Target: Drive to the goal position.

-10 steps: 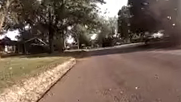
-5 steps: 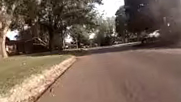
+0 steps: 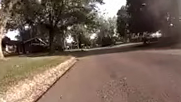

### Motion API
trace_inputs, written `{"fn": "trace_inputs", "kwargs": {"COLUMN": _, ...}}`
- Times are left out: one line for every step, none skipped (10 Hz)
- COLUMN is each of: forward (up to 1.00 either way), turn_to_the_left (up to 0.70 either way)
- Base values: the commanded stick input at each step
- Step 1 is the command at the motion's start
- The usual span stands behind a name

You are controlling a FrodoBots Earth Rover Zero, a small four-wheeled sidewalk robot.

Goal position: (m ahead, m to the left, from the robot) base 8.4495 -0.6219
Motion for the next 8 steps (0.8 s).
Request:
{"fn": "trace_inputs", "kwargs": {"forward": 1.0, "turn_to_the_left": 0.0}}
{"fn": "trace_inputs", "kwargs": {"forward": 1.0, "turn_to_the_left": 0.0}}
{"fn": "trace_inputs", "kwargs": {"forward": 1.0, "turn_to_the_left": 0.0}}
{"fn": "trace_inputs", "kwargs": {"forward": 1.0, "turn_to_the_left": 0.0}}
{"fn": "trace_inputs", "kwargs": {"forward": 1.0, "turn_to_the_left": 0.0}}
{"fn": "trace_inputs", "kwargs": {"forward": 1.0, "turn_to_the_left": 0.0}}
{"fn": "trace_inputs", "kwargs": {"forward": 1.0, "turn_to_the_left": -0.04}}
{"fn": "trace_inputs", "kwargs": {"forward": 1.0, "turn_to_the_left": -0.31}}
